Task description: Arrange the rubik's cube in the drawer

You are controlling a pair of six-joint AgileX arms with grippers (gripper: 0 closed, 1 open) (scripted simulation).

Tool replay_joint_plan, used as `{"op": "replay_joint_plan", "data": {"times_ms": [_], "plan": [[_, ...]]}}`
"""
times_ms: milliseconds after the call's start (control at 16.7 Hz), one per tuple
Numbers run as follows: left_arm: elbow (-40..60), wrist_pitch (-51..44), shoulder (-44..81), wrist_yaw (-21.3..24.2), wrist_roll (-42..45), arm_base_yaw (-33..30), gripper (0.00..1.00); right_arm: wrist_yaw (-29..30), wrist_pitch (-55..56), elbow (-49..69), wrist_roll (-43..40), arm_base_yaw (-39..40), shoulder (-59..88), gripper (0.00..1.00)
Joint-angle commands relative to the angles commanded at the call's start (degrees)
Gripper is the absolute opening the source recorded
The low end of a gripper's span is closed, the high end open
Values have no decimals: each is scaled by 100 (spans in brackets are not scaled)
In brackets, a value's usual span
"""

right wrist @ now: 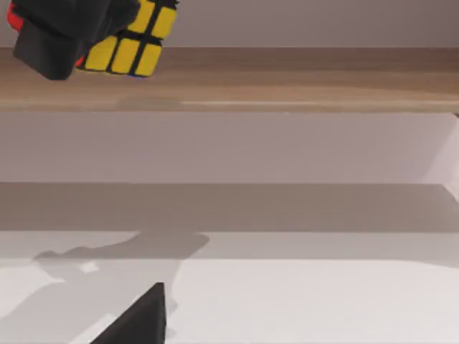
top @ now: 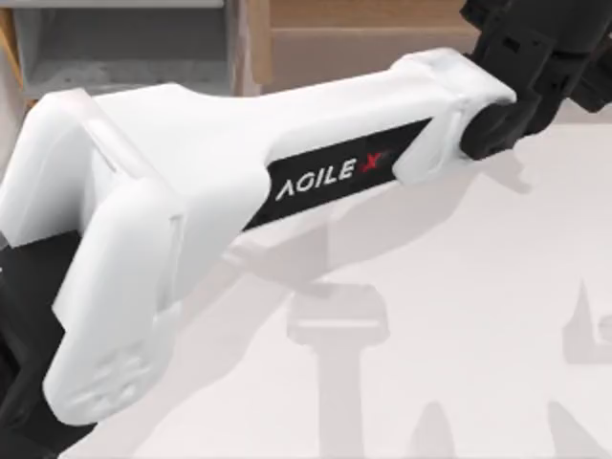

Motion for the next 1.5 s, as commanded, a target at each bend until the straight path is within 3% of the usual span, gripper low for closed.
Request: {"op": "replay_joint_plan", "data": {"times_ms": [360,600,1080,1500], "plan": [[680,-3076,-275,915,589,205,0,0,0,0,0,0,0,100],[1156,-5305,-419,1388,848,982,0,0,0,0,0,0,0,100],[2687,-8869,-157,1878,1034,3760,0,0,0,0,0,0,0,100],[4464,-9876,891,2065,863,6330,0,0,0,0,0,0,0,100]]}}
